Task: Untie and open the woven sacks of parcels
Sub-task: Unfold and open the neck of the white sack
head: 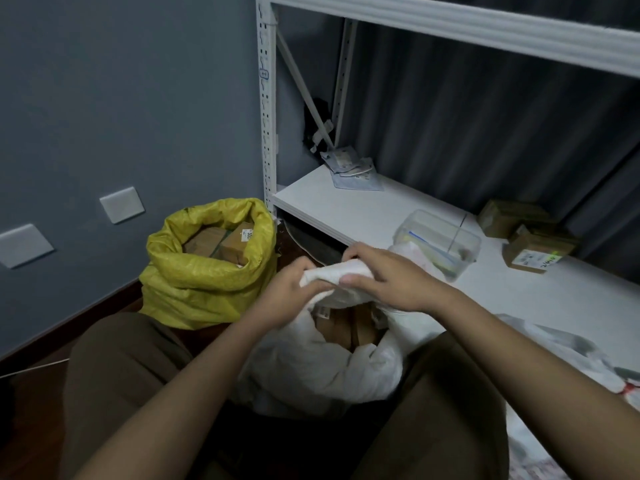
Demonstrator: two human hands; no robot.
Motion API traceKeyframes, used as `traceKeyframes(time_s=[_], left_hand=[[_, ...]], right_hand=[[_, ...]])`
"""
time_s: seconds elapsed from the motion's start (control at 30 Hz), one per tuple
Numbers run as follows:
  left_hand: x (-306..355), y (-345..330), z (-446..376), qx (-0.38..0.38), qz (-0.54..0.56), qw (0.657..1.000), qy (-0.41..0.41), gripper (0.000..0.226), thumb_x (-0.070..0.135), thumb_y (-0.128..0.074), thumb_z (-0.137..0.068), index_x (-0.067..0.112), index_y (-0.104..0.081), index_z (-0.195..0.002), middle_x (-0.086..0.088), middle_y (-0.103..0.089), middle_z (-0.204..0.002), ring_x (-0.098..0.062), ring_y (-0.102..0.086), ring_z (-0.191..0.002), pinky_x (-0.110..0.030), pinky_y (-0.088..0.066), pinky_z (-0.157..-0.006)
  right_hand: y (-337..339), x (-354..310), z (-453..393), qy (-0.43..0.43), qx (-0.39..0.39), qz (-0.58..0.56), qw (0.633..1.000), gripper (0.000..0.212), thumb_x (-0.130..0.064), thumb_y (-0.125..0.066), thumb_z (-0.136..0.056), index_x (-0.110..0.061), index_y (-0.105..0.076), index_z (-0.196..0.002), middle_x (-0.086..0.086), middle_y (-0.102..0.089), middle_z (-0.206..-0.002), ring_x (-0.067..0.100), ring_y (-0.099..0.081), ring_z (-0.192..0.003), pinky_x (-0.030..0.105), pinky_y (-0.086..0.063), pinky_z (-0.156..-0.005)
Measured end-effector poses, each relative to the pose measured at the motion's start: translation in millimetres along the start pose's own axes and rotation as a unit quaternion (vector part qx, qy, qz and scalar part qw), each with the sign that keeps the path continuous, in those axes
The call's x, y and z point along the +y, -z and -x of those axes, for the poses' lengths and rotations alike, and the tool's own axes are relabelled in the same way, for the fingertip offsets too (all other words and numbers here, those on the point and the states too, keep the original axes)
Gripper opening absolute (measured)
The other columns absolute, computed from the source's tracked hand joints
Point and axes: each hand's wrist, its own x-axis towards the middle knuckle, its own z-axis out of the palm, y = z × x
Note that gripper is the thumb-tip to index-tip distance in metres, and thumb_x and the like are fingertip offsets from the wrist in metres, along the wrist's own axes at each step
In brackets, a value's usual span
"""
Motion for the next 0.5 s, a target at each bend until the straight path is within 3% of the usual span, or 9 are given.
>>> traceKeyframes(time_s=[0.07,0.17,0.23,0.33,0.4,0.5], left_hand=[[-5,6,-2,-0.027,-0.011,1.0,0.005,0.027,0.036,-0.072,-0.08,0.021,-0.051,-0.088,0.006,-0.054,-0.078,-0.011,-0.052,-0.07,-0.024,-0.041,-0.06],[-6,-6,4,-0.052,-0.123,0.988,-0.073,0.037,0.045,-0.063,-0.084,0.026,-0.046,-0.111,0.008,-0.055,-0.097,-0.012,-0.056,-0.086,-0.034,-0.047,-0.072],[-8,-9,6,-0.03,-0.046,0.992,-0.117,0.023,0.044,-0.056,-0.088,0.027,-0.052,-0.103,0.01,-0.058,-0.091,-0.007,-0.056,-0.083,-0.033,-0.048,-0.072],[-22,7,-1,-0.006,0.108,0.993,-0.038,0.02,0.04,-0.056,-0.084,0.02,-0.059,-0.084,0.01,-0.056,-0.072,-0.002,-0.052,-0.068,-0.026,-0.043,-0.064],[-23,12,-2,-0.016,0.015,0.999,-0.042,0.03,0.051,-0.051,-0.084,0.024,-0.061,-0.094,0.01,-0.061,-0.08,-0.007,-0.056,-0.074,-0.032,-0.047,-0.068],[-14,1,1,-0.02,-0.25,0.962,-0.107,0.054,0.059,-0.045,-0.087,0.029,-0.043,-0.132,0.003,-0.057,-0.118,-0.015,-0.056,-0.103,-0.038,-0.049,-0.082]], right_hand=[[-6,6,0,0.012,-0.009,0.05,0.999,0.02,-0.043,-0.049,-0.095,-0.026,-0.056,-0.101,-0.005,-0.063,-0.094,0.01,-0.056,-0.084,0.035,-0.046,-0.077],[-9,2,-9,-0.08,-0.031,-0.164,0.983,0.019,-0.031,-0.055,-0.095,-0.015,-0.065,-0.089,0.0,-0.065,-0.083,0.008,-0.058,-0.077,0.035,-0.046,-0.076],[-6,1,-13,-0.095,-0.066,-0.224,0.968,0.024,-0.034,-0.062,-0.09,-0.01,-0.068,-0.093,0.0,-0.064,-0.084,0.006,-0.057,-0.076,0.026,-0.044,-0.073],[-4,11,-10,-0.044,-0.072,-0.118,0.989,0.034,-0.04,-0.07,-0.082,-0.017,-0.063,-0.106,-0.002,-0.065,-0.096,0.011,-0.06,-0.087,0.03,-0.047,-0.08],[-11,17,-10,-0.046,-0.037,-0.11,0.992,0.03,-0.041,-0.067,-0.086,-0.014,-0.065,-0.1,0.003,-0.067,-0.092,0.017,-0.062,-0.085,0.038,-0.049,-0.08],[-18,17,-19,-0.137,-0.026,-0.277,0.951,0.043,-0.047,-0.069,-0.08,-0.006,-0.07,-0.093,0.005,-0.07,-0.089,0.017,-0.063,-0.083,0.038,-0.047,-0.084]])
